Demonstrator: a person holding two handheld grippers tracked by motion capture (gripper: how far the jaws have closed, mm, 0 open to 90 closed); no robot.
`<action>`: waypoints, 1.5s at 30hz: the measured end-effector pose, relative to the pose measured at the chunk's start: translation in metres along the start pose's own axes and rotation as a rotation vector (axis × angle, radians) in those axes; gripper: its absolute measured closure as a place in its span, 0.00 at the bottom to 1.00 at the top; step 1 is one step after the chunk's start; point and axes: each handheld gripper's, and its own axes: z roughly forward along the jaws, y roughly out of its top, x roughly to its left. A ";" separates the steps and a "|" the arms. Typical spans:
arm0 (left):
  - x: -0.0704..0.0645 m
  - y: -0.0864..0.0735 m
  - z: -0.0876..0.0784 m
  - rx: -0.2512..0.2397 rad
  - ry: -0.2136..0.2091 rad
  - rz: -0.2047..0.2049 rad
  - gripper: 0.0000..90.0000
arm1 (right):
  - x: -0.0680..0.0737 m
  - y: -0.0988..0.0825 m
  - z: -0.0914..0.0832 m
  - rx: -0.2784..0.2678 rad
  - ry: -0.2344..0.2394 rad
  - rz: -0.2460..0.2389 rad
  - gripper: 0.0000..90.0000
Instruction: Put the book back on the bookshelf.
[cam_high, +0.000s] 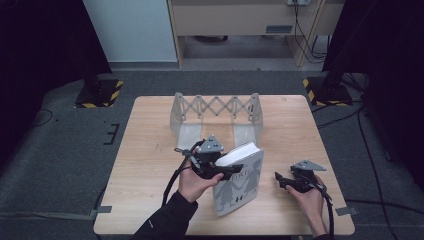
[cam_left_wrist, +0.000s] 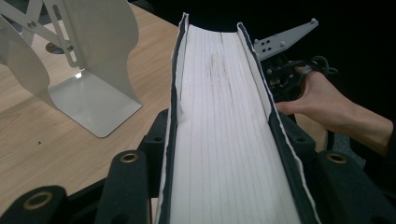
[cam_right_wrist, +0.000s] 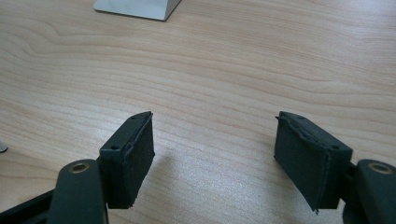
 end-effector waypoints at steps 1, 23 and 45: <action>0.001 -0.001 -0.001 -0.001 -0.009 0.004 0.54 | 0.000 0.000 0.000 0.003 0.000 0.000 0.31; 0.008 -0.022 -0.008 -0.032 -0.067 0.049 0.46 | 0.004 0.000 0.002 0.038 -0.005 -0.032 0.24; 0.006 -0.020 -0.008 0.028 -0.035 0.096 0.48 | 0.004 0.001 0.003 0.041 -0.011 -0.029 0.23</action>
